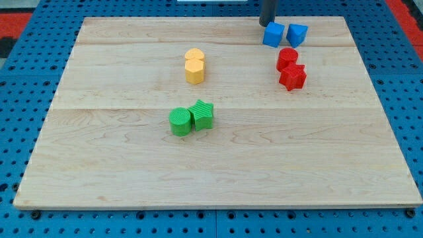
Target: Separate red star from red circle
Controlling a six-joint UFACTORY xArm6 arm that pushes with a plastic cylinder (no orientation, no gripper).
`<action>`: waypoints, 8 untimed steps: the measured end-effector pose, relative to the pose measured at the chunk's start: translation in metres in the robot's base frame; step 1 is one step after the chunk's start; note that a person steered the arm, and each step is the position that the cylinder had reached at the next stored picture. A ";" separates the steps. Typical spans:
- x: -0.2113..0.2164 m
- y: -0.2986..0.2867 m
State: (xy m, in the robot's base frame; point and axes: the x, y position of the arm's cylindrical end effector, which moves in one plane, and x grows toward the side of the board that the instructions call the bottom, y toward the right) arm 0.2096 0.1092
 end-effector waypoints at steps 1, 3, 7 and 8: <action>0.000 -0.034; 0.028 -0.061; 0.164 0.001; 0.166 0.003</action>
